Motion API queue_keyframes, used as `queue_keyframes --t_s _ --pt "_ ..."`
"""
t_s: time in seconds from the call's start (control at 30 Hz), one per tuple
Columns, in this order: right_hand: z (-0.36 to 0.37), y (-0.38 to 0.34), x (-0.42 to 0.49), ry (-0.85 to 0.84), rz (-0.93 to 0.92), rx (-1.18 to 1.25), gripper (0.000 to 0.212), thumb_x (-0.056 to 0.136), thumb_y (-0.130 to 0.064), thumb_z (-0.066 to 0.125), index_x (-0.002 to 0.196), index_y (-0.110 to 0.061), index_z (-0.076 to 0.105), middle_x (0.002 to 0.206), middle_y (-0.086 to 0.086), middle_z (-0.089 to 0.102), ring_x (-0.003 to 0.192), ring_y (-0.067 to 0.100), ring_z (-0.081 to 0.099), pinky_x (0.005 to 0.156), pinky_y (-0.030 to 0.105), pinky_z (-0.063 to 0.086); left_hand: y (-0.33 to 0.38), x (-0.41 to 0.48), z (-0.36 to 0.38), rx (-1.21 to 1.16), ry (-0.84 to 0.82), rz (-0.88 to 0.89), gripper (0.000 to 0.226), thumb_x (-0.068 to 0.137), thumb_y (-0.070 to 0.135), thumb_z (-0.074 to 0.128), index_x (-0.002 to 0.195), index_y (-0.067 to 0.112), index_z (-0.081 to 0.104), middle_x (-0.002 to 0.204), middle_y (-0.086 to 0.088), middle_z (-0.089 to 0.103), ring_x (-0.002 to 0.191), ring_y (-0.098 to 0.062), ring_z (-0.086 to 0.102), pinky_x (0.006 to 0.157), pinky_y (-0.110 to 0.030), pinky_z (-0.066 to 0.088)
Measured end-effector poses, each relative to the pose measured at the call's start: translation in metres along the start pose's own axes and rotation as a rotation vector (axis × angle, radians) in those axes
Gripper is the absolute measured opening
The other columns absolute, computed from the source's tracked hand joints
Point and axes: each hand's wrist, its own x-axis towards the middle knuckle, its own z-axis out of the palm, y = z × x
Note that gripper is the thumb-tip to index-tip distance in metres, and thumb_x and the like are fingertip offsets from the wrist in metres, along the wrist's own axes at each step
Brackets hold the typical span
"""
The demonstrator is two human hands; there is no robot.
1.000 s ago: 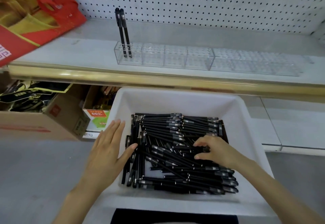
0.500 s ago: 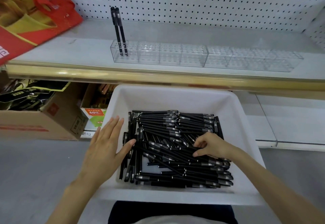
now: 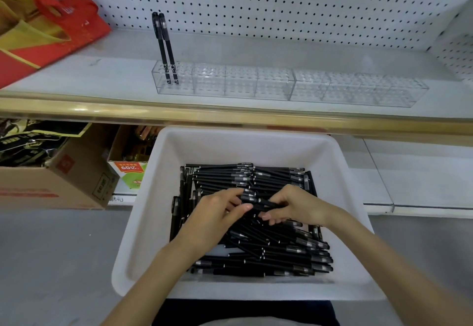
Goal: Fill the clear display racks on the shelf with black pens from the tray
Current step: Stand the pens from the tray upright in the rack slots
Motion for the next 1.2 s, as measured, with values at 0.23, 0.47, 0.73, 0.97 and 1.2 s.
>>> queue_keyframes --t_s 0.23,0.47,0.73,0.97,1.2 --pt "-0.005 -0.03 0.001 -0.037 -0.061 -0.127 0.025 0.085 -0.028 0.071 0.088 -0.003 0.073 0.077 0.004 0.073 0.07 0.006 0.066 0.069 0.017 0.05 0.008 0.014 0.005 -0.263 -0.002 -0.033 0.011 0.086 0.021 0.07 0.096 0.022 0.073 0.075 0.005 0.072 0.064 -0.011 0.068 0.055 -0.021 0.054" --pt "-0.006 -0.043 0.004 -0.072 -0.063 -0.112 0.023 0.086 -0.027 0.071 0.077 -0.006 0.071 0.066 -0.006 0.067 0.059 0.0 0.06 0.061 0.013 0.045 0.012 0.016 0.0 -0.271 0.065 0.009 0.006 0.084 0.014 0.071 0.087 0.019 0.075 0.068 -0.003 0.07 0.055 -0.013 0.065 0.05 -0.022 0.053" --pt "-0.057 -0.051 -0.018 0.013 -0.01 0.088 0.017 0.086 -0.027 0.069 0.078 -0.011 0.072 0.068 0.008 0.07 0.049 0.013 0.062 0.048 0.02 0.046 0.011 0.02 -0.026 -0.567 0.316 -0.081 0.013 0.086 0.004 0.066 0.077 0.009 0.074 0.05 -0.005 0.061 0.044 -0.011 0.054 0.047 -0.019 0.047" --pt "-0.041 -0.057 -0.005 0.292 -0.084 0.72 0.027 0.074 -0.022 0.068 0.093 -0.001 0.07 0.086 0.016 0.072 0.066 0.014 0.067 0.06 0.019 0.054 0.015 0.023 -0.029 -0.82 0.426 -0.151 0.011 0.086 0.003 0.063 0.085 -0.001 0.072 0.061 -0.017 0.062 0.047 -0.011 0.054 0.048 -0.018 0.047" --pt "-0.024 -0.089 0.015 0.365 -0.236 1.027 0.023 0.077 -0.012 0.066 0.096 -0.002 0.072 0.076 0.001 0.068 0.062 0.005 0.059 0.061 0.013 0.05 0.029 0.021 -0.033 -0.927 0.354 -0.138 0.015 0.072 0.02 0.066 0.076 0.009 0.076 0.074 -0.017 0.071 0.056 -0.017 0.063 0.057 -0.023 0.055"
